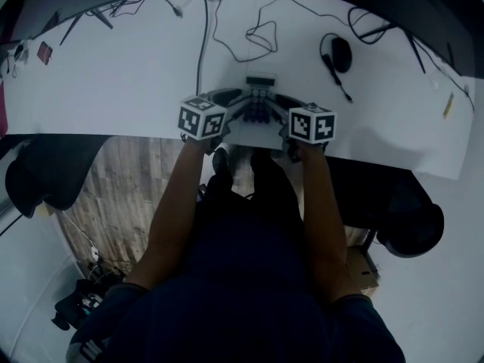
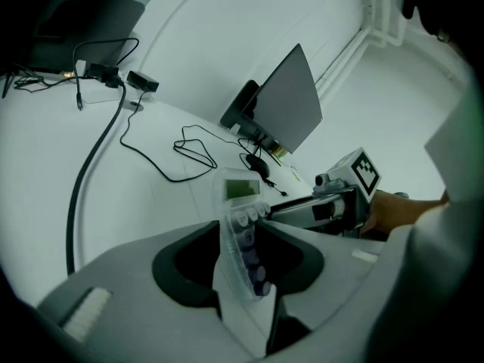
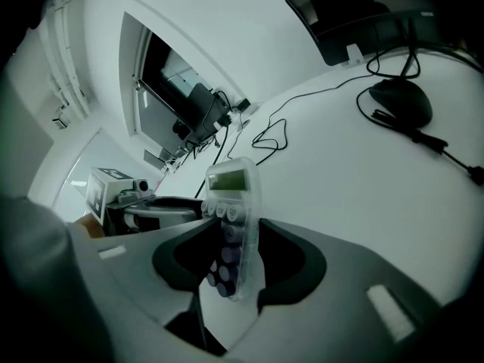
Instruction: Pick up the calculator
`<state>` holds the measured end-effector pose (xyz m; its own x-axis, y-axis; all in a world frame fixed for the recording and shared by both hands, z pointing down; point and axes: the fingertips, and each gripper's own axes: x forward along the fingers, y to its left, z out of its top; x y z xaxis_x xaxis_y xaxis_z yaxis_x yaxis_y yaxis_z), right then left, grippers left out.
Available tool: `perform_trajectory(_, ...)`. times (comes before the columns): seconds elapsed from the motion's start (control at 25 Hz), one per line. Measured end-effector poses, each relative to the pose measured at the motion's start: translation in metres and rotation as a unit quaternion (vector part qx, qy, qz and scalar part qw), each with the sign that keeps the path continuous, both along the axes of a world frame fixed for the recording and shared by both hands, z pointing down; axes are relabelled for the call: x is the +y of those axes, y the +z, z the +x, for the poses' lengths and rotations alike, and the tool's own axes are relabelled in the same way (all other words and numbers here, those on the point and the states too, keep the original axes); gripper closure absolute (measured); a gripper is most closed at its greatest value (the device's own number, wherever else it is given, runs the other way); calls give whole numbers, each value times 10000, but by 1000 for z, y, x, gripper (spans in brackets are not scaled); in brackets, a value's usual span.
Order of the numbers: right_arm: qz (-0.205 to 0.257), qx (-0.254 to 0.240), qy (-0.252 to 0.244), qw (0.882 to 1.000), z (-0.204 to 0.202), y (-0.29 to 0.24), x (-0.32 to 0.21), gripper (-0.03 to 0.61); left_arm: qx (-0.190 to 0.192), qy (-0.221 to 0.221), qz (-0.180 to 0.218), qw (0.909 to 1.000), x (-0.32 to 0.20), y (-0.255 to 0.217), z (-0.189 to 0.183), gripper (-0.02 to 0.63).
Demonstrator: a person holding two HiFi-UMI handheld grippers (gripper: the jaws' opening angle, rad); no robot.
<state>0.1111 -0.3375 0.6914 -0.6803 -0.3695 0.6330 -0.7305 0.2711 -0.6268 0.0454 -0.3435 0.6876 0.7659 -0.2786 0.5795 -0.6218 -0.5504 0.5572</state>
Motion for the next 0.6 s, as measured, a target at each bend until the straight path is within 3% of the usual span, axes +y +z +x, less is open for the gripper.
perform_trajectory(0.6, 1015, 149, 17, 9947, -18, -89, -32, 416, 303, -49, 985, 9947, -34, -95, -21, 486)
